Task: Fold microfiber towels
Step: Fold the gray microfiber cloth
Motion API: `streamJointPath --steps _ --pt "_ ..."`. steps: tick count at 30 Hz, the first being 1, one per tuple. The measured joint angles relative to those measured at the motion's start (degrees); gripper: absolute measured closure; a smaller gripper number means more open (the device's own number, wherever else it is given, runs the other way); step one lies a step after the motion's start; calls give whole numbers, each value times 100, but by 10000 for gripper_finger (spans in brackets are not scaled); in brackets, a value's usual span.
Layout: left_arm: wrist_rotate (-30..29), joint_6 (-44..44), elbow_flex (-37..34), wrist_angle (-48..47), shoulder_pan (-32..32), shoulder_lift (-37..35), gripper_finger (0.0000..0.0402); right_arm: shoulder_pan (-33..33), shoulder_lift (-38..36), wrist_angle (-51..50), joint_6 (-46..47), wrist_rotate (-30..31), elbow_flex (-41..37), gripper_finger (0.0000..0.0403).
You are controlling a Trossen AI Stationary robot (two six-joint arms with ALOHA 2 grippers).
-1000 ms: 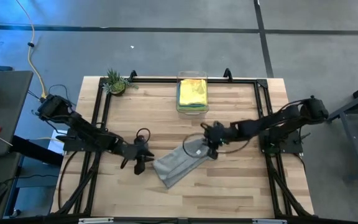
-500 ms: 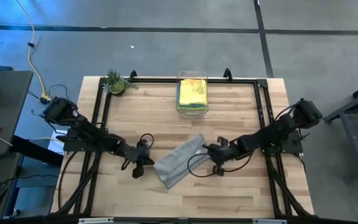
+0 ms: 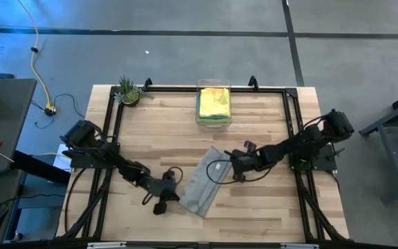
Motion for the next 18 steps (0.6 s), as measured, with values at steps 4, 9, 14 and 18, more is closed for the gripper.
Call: streamJointPath --steps 4,9,14,18 --pt "-10 169 474 169 -16 466 401 -369 7 -29 -475 106 -4 402" --pt "11 480 960 670 129 1042 401 -761 -259 -252 -1020 129 -7 403" --pt "105 908 1489 1166 413 1467 401 -793 -831 -329 -1153 0 -7 403" --pt "439 1135 1652 1235 622 1537 402 -548 -1219 -188 -928 -126 -116 403"
